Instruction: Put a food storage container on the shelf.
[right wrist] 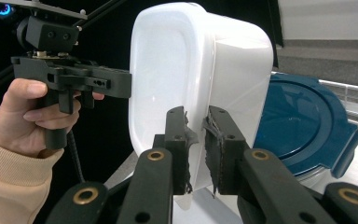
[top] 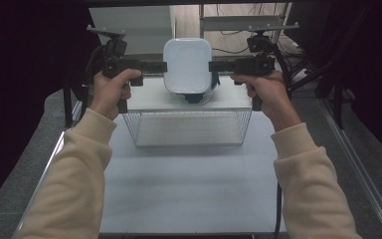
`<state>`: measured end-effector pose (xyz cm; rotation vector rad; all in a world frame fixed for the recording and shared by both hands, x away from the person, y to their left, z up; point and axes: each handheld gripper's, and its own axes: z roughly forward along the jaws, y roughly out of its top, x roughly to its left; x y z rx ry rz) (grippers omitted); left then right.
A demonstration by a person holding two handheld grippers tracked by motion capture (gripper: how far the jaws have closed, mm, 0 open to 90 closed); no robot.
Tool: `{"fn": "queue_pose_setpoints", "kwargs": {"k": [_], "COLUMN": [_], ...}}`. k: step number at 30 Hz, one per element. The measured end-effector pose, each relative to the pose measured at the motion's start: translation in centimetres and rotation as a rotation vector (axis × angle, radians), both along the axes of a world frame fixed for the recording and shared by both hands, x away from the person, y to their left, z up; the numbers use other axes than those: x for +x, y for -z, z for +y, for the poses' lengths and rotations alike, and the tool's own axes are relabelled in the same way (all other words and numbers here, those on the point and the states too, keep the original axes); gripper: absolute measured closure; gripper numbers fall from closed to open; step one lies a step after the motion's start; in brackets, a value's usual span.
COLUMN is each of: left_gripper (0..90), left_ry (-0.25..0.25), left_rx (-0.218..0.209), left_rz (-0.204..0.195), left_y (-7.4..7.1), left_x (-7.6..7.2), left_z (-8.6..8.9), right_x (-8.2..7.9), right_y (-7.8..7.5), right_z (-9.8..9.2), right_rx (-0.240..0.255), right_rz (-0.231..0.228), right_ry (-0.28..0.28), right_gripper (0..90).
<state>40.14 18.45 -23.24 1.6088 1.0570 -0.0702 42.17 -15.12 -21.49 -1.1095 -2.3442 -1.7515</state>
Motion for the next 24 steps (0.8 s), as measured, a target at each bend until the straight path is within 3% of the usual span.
{"fn": "queue_pose_setpoints", "kwargs": {"k": [10,13,20,24], "left_gripper": [78.8,79.2,77.7,75.4], "left_ry": [-0.019,-0.022,-0.013,-0.020], "left_rx": [0.001,-0.029,-0.101,-0.136], "left_rz": [0.054,0.078,0.145,0.184], "left_y": [1.0,1.3,2.0,2.4], "left_x": [2.1,2.8,5.0,6.2], "left_z": [-0.6,-0.4,0.2,0.3], "right_x": [2.7,3.7,5.4,6.7], "right_y": [1.4,1.7,1.6,1.8], "right_z": [-0.3,-0.4,-0.1,0.0], "right_rx": [0.002,0.037,0.043,0.052], "right_rz": [0.089,0.128,0.179,0.235], "right_ry": [0.023,0.031,0.043,0.070], "right_gripper": [78.9,78.4,74.8,71.2]}}
